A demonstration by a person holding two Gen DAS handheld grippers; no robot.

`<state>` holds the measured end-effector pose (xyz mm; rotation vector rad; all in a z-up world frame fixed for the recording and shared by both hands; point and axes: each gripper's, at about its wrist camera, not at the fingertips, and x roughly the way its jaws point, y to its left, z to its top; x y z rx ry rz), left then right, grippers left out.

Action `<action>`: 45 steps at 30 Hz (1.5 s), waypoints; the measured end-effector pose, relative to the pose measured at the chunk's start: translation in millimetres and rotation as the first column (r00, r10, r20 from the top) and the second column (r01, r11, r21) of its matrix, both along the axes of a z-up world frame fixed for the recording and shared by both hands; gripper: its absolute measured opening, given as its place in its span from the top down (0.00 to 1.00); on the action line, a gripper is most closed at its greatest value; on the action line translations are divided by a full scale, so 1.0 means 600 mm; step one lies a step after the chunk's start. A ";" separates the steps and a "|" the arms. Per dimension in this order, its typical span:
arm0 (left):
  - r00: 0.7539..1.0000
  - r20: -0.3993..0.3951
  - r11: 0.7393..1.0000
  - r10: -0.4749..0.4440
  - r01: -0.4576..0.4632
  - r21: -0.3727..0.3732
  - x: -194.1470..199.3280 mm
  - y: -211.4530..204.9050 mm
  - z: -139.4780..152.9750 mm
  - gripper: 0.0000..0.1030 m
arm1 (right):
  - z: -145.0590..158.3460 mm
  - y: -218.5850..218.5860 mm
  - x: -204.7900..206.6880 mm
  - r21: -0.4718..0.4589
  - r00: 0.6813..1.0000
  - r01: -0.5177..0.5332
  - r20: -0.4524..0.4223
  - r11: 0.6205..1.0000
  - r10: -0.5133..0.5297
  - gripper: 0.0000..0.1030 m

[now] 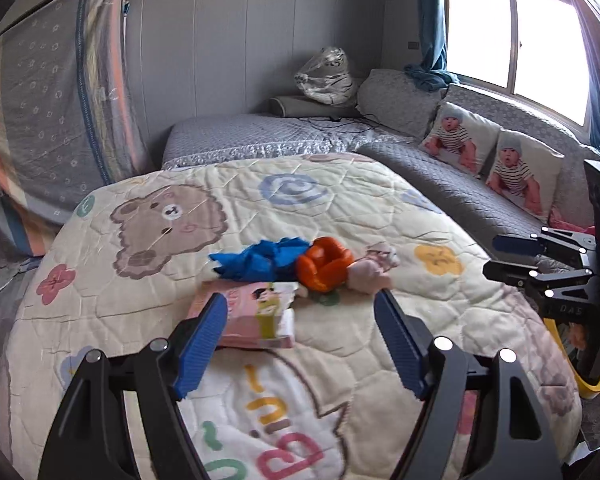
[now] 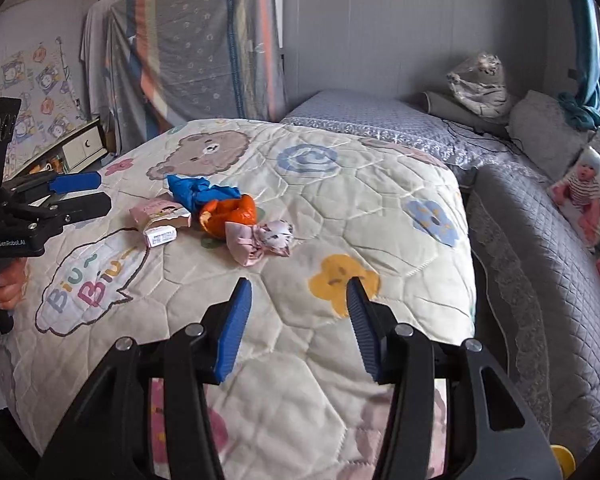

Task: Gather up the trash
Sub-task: 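Grasp the pink ribbon bundle with the right tool while the left tool grasps the pink carton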

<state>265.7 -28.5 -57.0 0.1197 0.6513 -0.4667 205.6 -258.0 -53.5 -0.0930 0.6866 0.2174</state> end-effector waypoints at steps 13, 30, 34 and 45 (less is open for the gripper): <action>0.982 -0.182 0.999 -0.047 0.043 -0.024 0.076 0.049 -0.073 0.30 | -0.045 0.091 0.114 -0.096 0.985 -0.135 -0.119 0.986 0.123 0.54; 0.970 -0.231 0.995 -0.075 0.089 0.048 0.135 0.008 -0.096 0.24 | -0.083 0.098 0.181 -0.126 0.975 -0.140 -0.190 0.982 0.115 0.37; 0.969 -0.224 0.989 -0.101 0.122 0.082 0.136 -0.015 -0.094 0.21 | -0.089 0.097 0.191 -0.122 0.972 -0.140 -0.205 0.983 0.113 0.37; 0.975 -0.196 0.979 -0.101 0.133 0.157 0.143 -0.030 -0.091 0.64 | -0.090 0.099 0.197 -0.126 0.977 -0.129 -0.188 0.984 0.104 0.51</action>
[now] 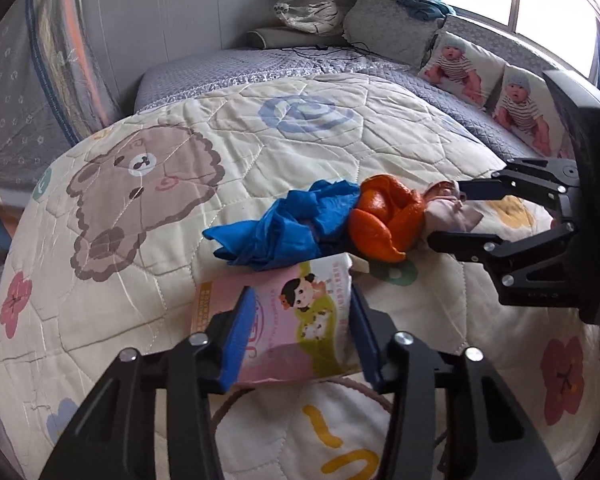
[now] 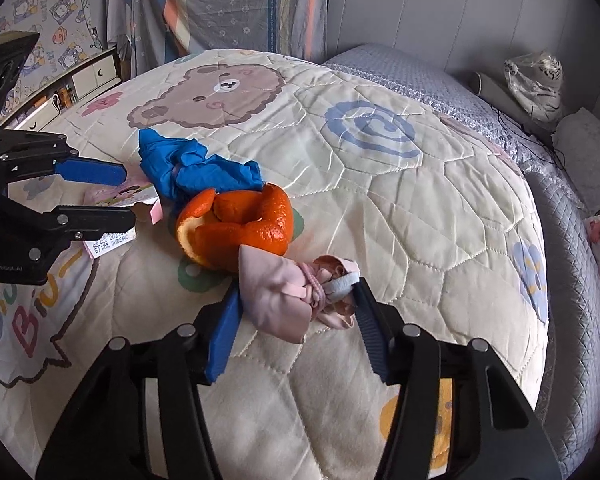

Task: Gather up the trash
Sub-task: 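Grasp the pink ribbon bundle with the right tool while the left tool grasps the pink carton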

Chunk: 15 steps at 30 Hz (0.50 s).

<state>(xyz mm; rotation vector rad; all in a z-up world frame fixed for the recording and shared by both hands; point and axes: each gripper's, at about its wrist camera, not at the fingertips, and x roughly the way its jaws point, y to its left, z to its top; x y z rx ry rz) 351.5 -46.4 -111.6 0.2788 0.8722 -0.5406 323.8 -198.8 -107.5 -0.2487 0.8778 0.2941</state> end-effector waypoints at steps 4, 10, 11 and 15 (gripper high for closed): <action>0.999 0.029 1.000 -0.024 0.024 0.011 -0.012 -0.004 0.010 0.76 | 0.009 -0.001 -0.005 0.015 1.000 0.016 0.019 1.000 -0.016 0.55; 0.995 0.097 1.000 0.000 0.001 -0.007 -0.027 0.017 0.045 0.91 | 0.029 -0.004 -0.021 0.019 0.998 0.029 0.048 0.999 -0.030 0.57; 0.995 0.102 1.000 0.006 -0.005 -0.010 -0.028 0.022 0.050 0.93 | 0.033 -0.004 -0.024 0.022 0.998 0.030 0.053 0.999 -0.031 0.57; 0.992 0.122 0.999 0.041 -0.037 -0.032 -0.037 0.052 0.075 0.96 | 0.059 -0.010 -0.040 0.038 0.995 0.042 0.084 0.998 -0.045 0.57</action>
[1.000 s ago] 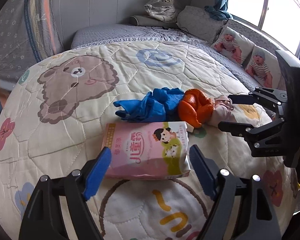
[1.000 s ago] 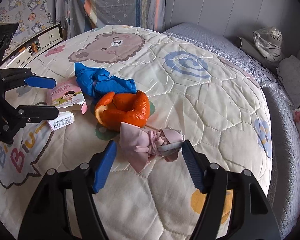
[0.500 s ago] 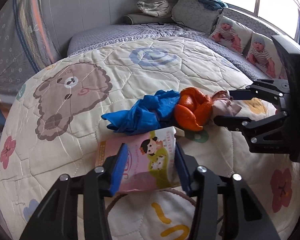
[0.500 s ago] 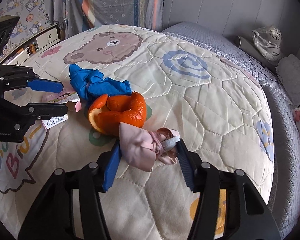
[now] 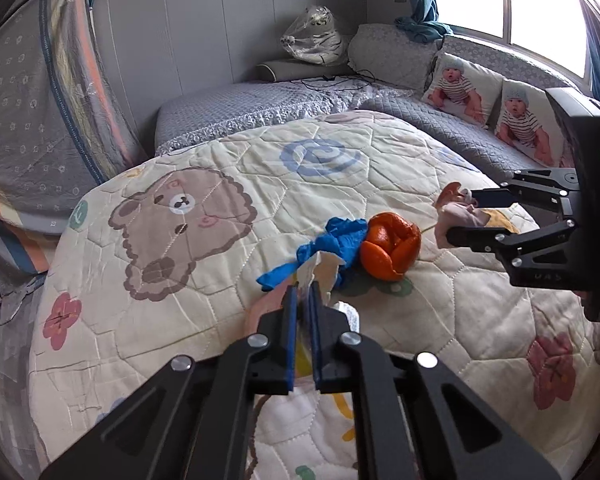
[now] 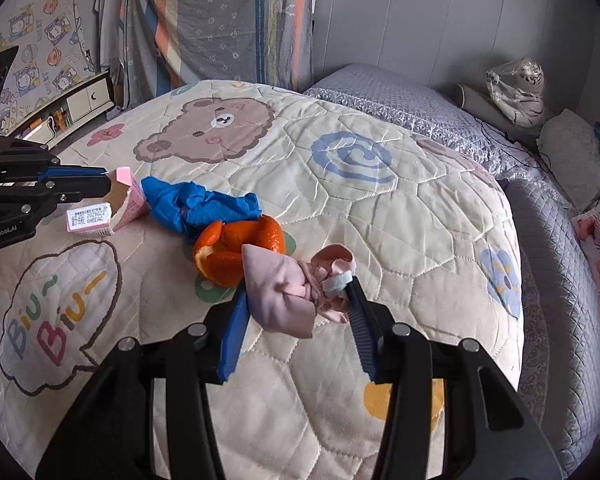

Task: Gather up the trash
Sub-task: 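Grasp the pink ribbon bundle with the right tool while the left tool grasps the pink carton, then carry the pink ribbon bundle and pink carton over the yellow bin and open both tools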

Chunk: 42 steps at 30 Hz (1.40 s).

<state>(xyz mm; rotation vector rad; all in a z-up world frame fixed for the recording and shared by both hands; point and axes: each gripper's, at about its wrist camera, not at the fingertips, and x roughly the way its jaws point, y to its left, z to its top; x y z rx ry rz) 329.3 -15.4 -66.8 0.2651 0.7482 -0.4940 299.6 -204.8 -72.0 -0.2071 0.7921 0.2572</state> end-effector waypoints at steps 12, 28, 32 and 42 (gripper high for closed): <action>0.995 0.043 0.992 0.086 -0.082 -0.095 -0.048 0.071 0.060 0.99 | 0.061 -0.031 -0.068 0.052 0.997 0.038 0.070 0.998 -0.042 0.57; 0.995 0.076 0.986 -0.058 0.069 -0.154 -0.151 -0.059 0.113 0.99 | 0.115 -0.166 -0.246 0.148 0.963 0.200 0.154 0.969 -0.222 0.56; 0.987 0.080 0.976 -0.136 0.148 -0.159 -0.177 -0.123 0.119 0.99 | 0.115 -0.212 -0.293 0.164 0.944 0.263 0.161 0.951 -0.288 0.56; 0.942 0.086 0.928 -0.326 0.336 -0.162 -0.243 -0.284 0.135 0.99 | 0.107 -0.321 -0.418 0.178 0.870 0.437 0.166 0.881 -0.465 0.56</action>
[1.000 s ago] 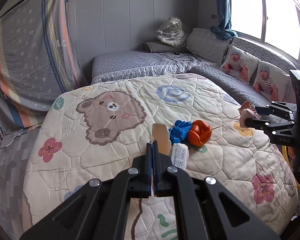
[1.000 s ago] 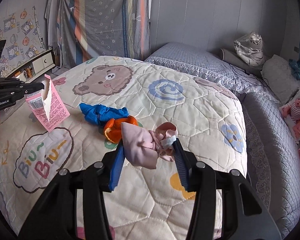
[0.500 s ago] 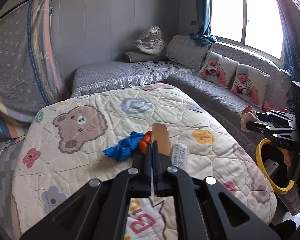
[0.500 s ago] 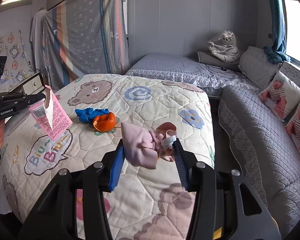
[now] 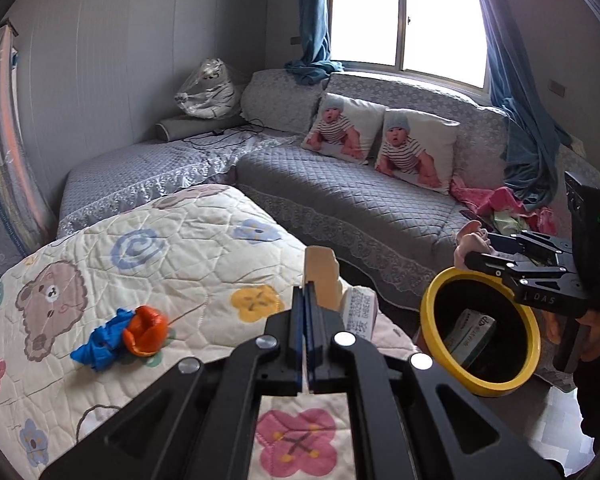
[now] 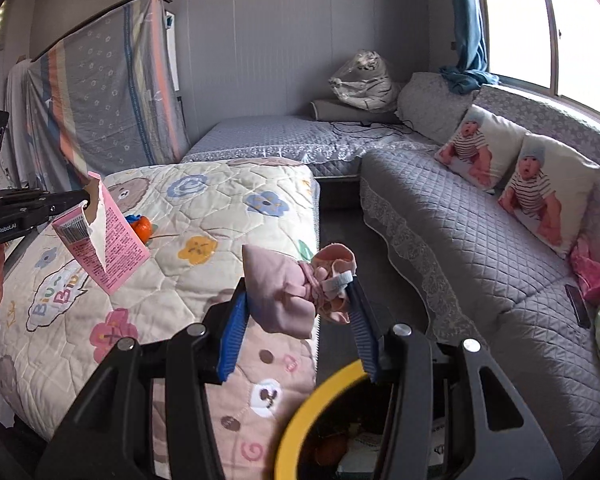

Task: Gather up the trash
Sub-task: 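Carry the pink ribbon bundle and pink carton over the yellow bin and open both tools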

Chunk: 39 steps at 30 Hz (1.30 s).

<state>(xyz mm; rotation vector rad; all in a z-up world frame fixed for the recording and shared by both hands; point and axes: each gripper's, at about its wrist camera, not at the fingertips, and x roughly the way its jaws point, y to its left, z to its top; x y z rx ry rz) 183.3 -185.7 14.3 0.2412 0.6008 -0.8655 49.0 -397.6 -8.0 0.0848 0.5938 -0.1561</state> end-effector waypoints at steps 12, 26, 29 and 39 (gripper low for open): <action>0.987 -0.023 0.987 -0.159 0.159 0.004 -0.063 -0.140 -0.012 0.99 | -0.033 -0.075 -0.104 0.019 0.985 0.170 -0.024 0.985 -0.170 0.56; 0.961 -0.059 0.962 -0.272 0.273 0.013 -0.111 -0.254 -0.037 0.99 | -0.086 -0.115 -0.159 0.044 0.966 0.247 -0.094 0.968 -0.242 0.55; 0.957 -0.079 0.959 -0.281 0.283 0.016 -0.113 -0.282 -0.048 0.99 | -0.094 -0.120 -0.165 0.045 0.963 0.255 -0.106 0.966 -0.250 0.55; 0.937 -0.137 0.944 -0.321 0.329 0.041 -0.137 -0.342 -0.093 0.99 | -0.113 -0.144 -0.190 0.062 0.947 0.302 -0.136 0.951 -0.291 0.53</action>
